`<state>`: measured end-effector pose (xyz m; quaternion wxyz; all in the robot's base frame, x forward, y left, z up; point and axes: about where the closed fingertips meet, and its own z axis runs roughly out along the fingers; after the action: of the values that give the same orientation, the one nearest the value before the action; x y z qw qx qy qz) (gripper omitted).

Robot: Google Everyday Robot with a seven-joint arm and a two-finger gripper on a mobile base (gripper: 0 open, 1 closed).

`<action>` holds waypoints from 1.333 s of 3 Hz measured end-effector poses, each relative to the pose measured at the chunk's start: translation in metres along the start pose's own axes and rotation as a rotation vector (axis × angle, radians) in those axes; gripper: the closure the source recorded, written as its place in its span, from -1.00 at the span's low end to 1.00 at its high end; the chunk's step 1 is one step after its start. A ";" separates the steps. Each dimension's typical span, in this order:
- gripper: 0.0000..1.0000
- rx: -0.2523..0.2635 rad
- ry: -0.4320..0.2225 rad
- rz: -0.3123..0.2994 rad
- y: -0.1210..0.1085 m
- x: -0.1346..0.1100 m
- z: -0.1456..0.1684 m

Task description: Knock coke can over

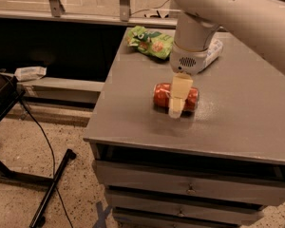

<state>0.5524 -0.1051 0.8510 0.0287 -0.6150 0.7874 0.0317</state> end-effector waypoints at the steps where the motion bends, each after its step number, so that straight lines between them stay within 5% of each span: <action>1: -1.00 0.000 0.000 0.000 0.000 0.000 0.000; 2: -1.00 0.024 -0.077 -0.002 -0.004 0.013 -0.017; 3: -1.00 0.129 -0.247 -0.027 0.005 0.046 -0.064; 4: -1.00 0.270 -0.453 -0.010 0.016 0.120 -0.125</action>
Offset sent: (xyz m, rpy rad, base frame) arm -0.0016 -0.0439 0.0462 0.1866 -0.0998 -0.0021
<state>0.5074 -0.2282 0.9656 0.2860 -0.5866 0.7550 0.0630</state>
